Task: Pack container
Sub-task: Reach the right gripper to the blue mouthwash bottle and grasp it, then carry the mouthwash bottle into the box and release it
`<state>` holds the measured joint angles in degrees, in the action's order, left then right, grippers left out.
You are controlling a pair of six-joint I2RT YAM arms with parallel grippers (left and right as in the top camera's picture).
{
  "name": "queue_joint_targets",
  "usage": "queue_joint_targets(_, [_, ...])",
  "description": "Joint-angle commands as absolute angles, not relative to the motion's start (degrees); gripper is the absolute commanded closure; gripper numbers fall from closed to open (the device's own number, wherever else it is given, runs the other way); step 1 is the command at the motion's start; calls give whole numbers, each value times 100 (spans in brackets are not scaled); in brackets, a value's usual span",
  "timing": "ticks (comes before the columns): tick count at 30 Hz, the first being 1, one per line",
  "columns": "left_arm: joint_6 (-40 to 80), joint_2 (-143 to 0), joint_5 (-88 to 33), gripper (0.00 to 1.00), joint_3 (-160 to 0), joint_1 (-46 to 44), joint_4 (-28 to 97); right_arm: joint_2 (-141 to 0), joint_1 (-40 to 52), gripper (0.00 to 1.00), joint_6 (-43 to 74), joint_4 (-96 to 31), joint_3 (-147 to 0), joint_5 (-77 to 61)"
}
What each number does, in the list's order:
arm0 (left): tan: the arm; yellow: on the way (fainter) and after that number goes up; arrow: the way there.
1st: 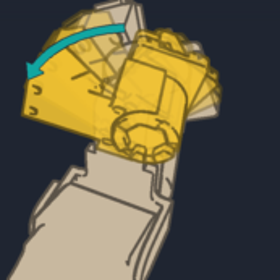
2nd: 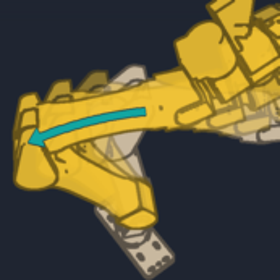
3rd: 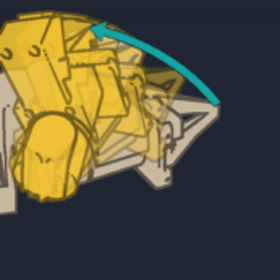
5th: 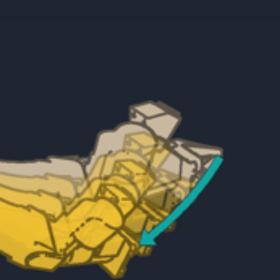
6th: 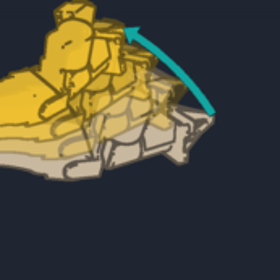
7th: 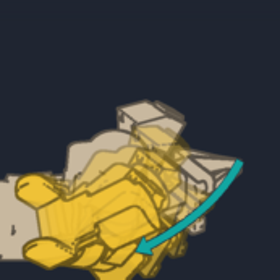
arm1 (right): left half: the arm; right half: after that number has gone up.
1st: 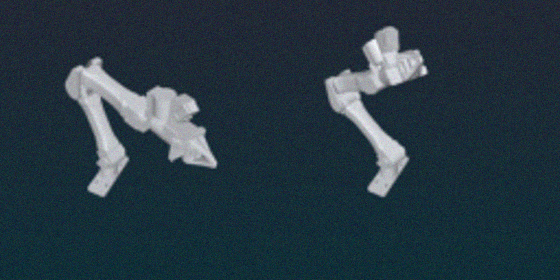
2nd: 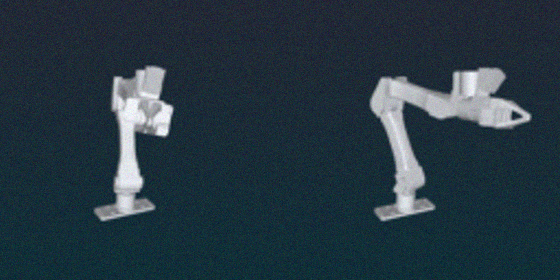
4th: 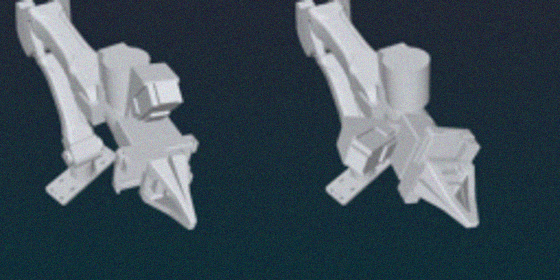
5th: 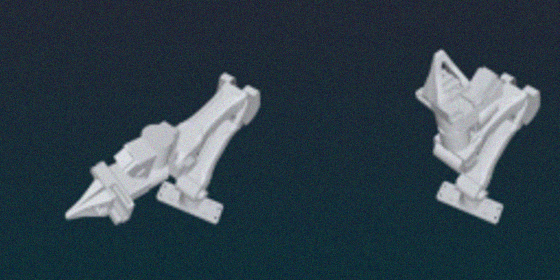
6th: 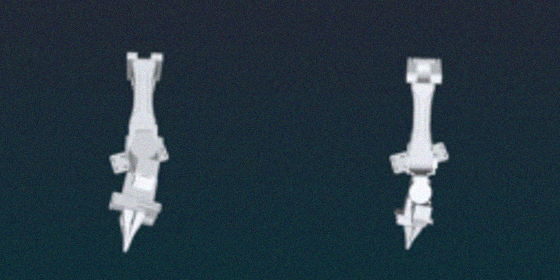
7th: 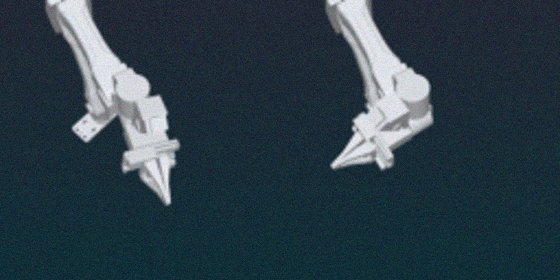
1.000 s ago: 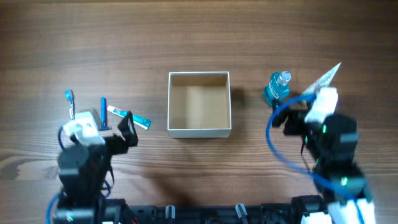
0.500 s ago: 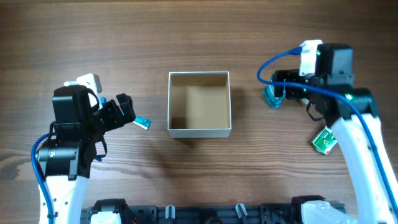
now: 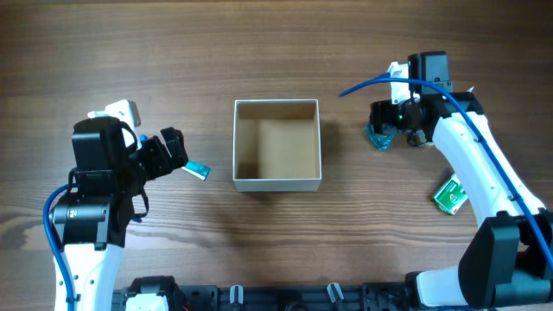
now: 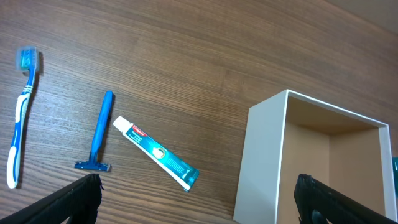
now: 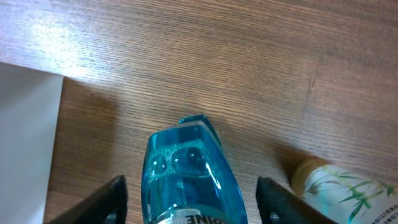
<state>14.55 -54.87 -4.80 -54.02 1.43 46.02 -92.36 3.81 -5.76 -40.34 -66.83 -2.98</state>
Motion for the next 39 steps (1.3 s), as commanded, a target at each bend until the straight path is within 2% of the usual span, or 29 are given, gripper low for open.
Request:
queue_joint_targets(1, [1551,-5498,-550,0,-5522,117,4567,-9301,368,50,-471,-4003,-6788,-390])
queue_joint_targets(3, [1551,-5498,-550,0,-5522,117,4567,-9301,368,61,-434,-4001,-6788,-390])
queue_joint_targets(5, [1551,-5498,-550,0,-5522,117,4565,-9301,368,62,-434,-4001,-6788,-390])
queue_joint_targets(10, [1551,-5498,-550,0,-5522,117,4569,-9301,368,75,-434,-4003,-6788,-392])
queue_joint_targets(15, [1551,-5498,-550,0,-5522,117,4567,-9299,368,96,-427,-3983,-6790,-392])
queue_joint_targets(20, [1551,-5498,-550,0,-5522,117,4567,-9100,395,96,32,-3972,-6799,-392])
queue_joint_targets(24, [1551,-5498,-548,0,-5522,117,4567,-8484,770,96,580,-4329,-7072,-379])
queue_joint_targets(31, [1553,-5498,-550,0,-5522,117,4567,-8086,2270,96,1590,-5321,-8541,615])
queue_joint_targets(34, [1553,-5498,-550,0,-5522,117,4567,-8119,3055,96,2029,-5019,-8853,869])
queue_joint_targets(39, [1551,-5498,-548,0,-5522,117,4571,-8678,3826,96,2749,-4816,-8853,1227])
